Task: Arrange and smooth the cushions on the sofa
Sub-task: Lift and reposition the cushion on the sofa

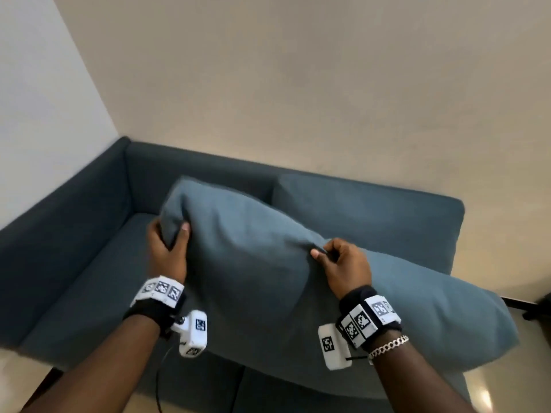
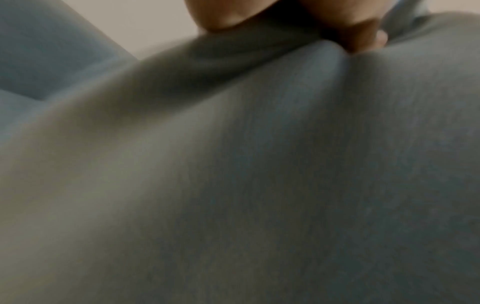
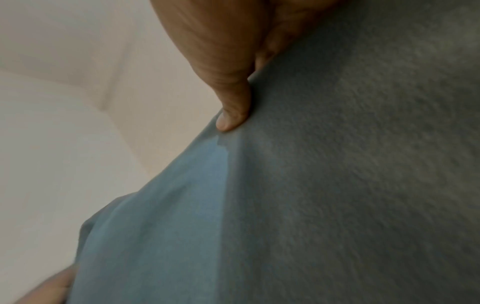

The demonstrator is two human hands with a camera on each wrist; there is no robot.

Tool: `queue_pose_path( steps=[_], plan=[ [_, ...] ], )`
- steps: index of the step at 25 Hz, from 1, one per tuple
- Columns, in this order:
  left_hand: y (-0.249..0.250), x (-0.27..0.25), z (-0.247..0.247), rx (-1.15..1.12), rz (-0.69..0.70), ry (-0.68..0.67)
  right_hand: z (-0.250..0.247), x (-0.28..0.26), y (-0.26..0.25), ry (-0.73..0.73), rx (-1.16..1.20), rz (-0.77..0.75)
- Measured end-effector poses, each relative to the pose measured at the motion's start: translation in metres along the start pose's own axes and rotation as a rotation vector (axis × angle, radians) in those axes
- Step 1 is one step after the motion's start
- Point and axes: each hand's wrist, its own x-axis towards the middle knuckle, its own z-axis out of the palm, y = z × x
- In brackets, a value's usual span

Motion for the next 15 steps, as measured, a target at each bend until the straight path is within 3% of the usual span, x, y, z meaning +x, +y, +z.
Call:
queue_pose_path(
  steps=[2, 4, 6, 7, 10, 15],
  plan=[
    [-0.044, -0.035, 0.005, 0.232, 0.047, -0.291, 0.046, -0.032, 0.034, -0.328, -0.256, 0.145],
    [-0.065, -0.074, 0.031, 0.628, 0.158, -0.740, 0.089, -0.063, 0.066, -0.584, -0.457, 0.142],
    [-0.070, -0.108, 0.064, 0.993, 0.300, -1.092, 0.103, -0.060, 0.067, -0.536, -0.467, 0.048],
    [-0.063, -0.119, 0.081, 1.081, 0.381, -1.181, 0.096, -0.048, 0.061, -0.501, -0.403, 0.052],
    [-0.030, -0.132, 0.139, 1.086, 0.619, -1.189, 0.053, -0.023, 0.075, -0.590, -0.265, 0.117],
    [0.004, -0.151, 0.210, 1.062, 0.659, -1.326, 0.016, -0.065, 0.119, -0.648, -0.004, 0.122]
  ],
)
